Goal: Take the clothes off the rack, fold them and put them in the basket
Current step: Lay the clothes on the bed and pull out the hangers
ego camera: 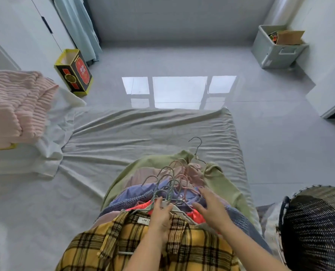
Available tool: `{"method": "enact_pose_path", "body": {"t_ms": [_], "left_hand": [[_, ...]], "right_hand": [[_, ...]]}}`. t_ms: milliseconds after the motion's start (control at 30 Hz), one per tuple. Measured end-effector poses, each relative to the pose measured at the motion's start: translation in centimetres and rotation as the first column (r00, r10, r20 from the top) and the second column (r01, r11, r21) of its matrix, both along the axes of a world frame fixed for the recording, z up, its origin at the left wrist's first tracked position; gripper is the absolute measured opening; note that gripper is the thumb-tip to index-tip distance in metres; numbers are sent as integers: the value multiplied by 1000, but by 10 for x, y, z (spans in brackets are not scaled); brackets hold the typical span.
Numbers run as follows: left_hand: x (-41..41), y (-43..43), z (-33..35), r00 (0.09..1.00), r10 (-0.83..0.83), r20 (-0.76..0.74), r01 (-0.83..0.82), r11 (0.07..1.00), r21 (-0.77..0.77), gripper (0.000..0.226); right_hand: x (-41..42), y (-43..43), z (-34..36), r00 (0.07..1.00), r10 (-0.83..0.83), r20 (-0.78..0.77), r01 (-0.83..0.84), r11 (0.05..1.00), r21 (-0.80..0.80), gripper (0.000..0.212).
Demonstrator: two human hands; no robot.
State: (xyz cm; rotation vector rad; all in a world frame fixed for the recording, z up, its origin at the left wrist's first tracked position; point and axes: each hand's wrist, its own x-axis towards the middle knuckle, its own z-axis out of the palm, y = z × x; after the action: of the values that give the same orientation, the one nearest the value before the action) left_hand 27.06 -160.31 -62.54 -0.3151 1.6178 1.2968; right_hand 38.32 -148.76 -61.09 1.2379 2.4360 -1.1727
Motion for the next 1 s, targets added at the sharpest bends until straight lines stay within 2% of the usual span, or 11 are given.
{"method": "enact_pose_path", "body": {"t_ms": [100, 167, 233, 333, 400, 467, 567, 700, 833, 900, 1000], "left_hand": [[-1, -18, 12, 956, -212, -201, 195, 976, -101, 29], [-1, -38, 24, 875, -324, -361, 269, 943, -195, 19], [-1, -66, 30, 732, -436, -523, 289, 894, -342, 20], [-3, -112, 29, 481, -665, -571, 311, 738, -599, 33], [-5, -141, 27, 478, -769, -425, 385, 618, -686, 41], [-5, -163, 30, 487, -808, -331, 493, 567, -660, 45], [-5, -180, 44, 572, -758, -314, 526, 633, -568, 37], [-23, -189, 58, 635, -616, -467, 377, 774, -508, 21], [-57, -183, 71, 501, -636, -586, 297, 763, -574, 37], [-71, -186, 71, 489, -687, -538, 380, 723, -577, 40], [-92, -197, 63, 368, -789, -491, 550, 611, -569, 36]], "right_hand": [[27, -32, -12, 1000, -29, 7, 29, 999, 33, 113], [43, -51, -15, 1000, 9, 4, -10, 990, 138, 96], [53, -66, -12, 999, 39, 16, -42, 965, 259, 58], [54, -64, 0, 988, -21, 153, -11, 979, 205, 57], [52, -57, 6, 979, -18, 203, -19, 984, 177, 48], [48, -59, 13, 980, 12, 201, -49, 983, 178, 38], [46, -66, 24, 977, 21, 210, -62, 980, 187, 34], [50, -80, 40, 989, 50, 142, -91, 951, 296, 21], [52, -96, 47, 994, 25, 104, -75, 860, 505, 33], [49, -110, 50, 986, -19, 164, -81, 809, 582, 45], [45, -132, 53, 969, -136, 208, -27, 773, 634, 53]]}}
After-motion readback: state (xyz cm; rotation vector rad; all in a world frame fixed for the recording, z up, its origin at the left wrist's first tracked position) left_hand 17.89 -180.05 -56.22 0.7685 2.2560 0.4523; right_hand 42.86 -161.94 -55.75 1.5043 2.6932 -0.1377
